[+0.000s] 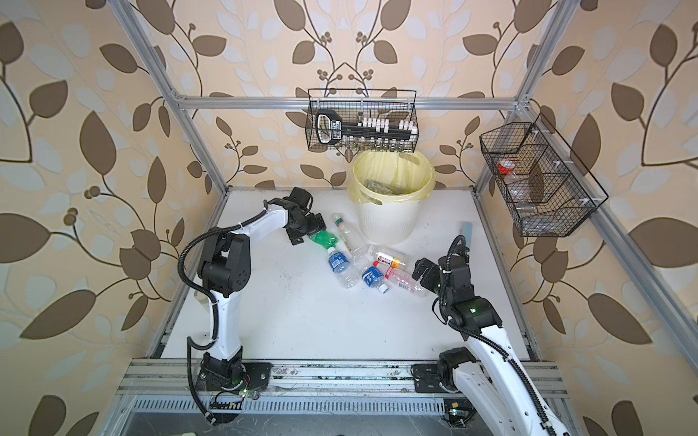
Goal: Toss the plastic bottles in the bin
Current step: 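Lower left gripper onto the green Sprite bottle and close it, then lift the green Sprite bottle with left gripper and carry it toward the bin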
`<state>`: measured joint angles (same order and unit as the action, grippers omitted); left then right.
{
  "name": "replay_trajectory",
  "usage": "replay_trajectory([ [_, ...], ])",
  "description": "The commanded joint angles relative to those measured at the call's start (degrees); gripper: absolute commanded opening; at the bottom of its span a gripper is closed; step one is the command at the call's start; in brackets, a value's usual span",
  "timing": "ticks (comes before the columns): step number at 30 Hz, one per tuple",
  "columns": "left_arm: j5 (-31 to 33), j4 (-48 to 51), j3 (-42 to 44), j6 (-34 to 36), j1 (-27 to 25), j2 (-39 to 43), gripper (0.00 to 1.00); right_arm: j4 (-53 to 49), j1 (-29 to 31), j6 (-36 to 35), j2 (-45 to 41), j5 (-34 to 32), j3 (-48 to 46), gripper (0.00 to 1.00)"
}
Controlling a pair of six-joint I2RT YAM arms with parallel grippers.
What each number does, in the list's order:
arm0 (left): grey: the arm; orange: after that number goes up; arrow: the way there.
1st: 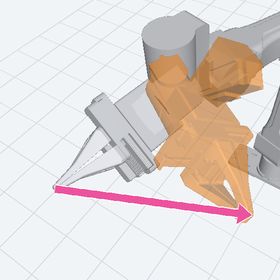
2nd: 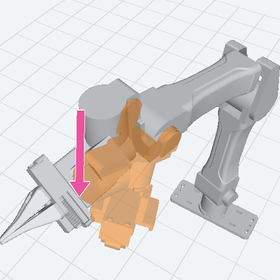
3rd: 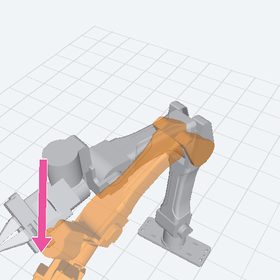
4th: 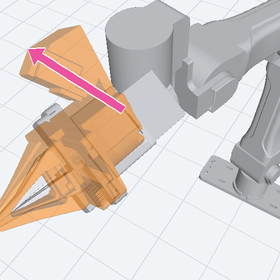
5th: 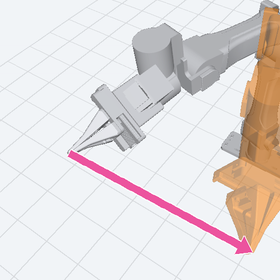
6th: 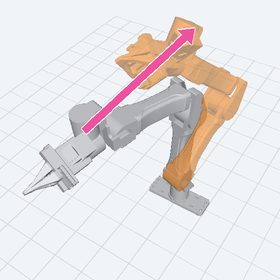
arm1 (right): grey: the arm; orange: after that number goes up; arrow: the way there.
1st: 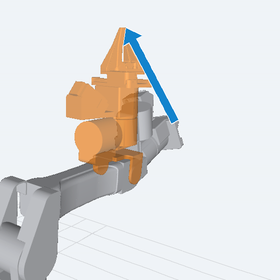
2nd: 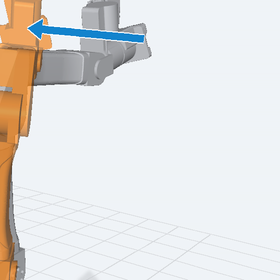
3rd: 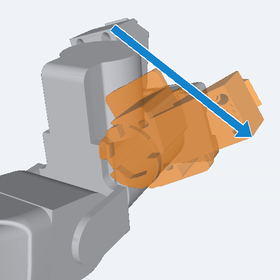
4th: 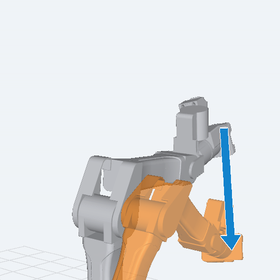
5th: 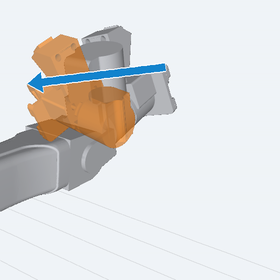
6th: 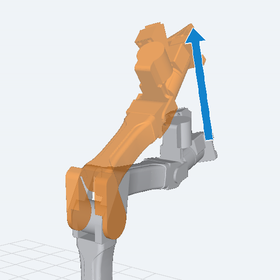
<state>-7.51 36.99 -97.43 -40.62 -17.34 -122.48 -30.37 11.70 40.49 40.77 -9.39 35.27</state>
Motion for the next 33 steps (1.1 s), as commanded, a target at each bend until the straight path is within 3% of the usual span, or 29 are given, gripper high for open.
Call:
replay_trajectory([
  [1, -1.2, 0.3, -1.3, -3.7, -0.7, -1.1, 0.93, 1.1, -0.6, 0.6, 0.4, -1.0, -0.9, 1.0],
  [5, -0.8, 0.4, -1.6, -3.1, -1.3, -1.6, 0.9, 1.5, -0.8, 0.6, 1.1, -0.5, -0.7, 1.0],
  [15, 2.0, 1.4, -1.2, 4.1, -1.3, 0.4, 0.67, 1.4, -1.1, 0.6, 1.0, -0.3, -0.7, 1.0],
  [22, 5.4, -3.1, 5.4, 10.9, -0.9, 8.3, 0.65, 0.5, -1.2, 0.7, -0.9, 0.0, -0.7, 1.0],
  [33, -6.4, -2.5, 7.5, 20.6, -0.7, 18.4, 0.66, -0.5, -1.2, 2.0, -2.4, 2.9, -0.8, 1.0],
])
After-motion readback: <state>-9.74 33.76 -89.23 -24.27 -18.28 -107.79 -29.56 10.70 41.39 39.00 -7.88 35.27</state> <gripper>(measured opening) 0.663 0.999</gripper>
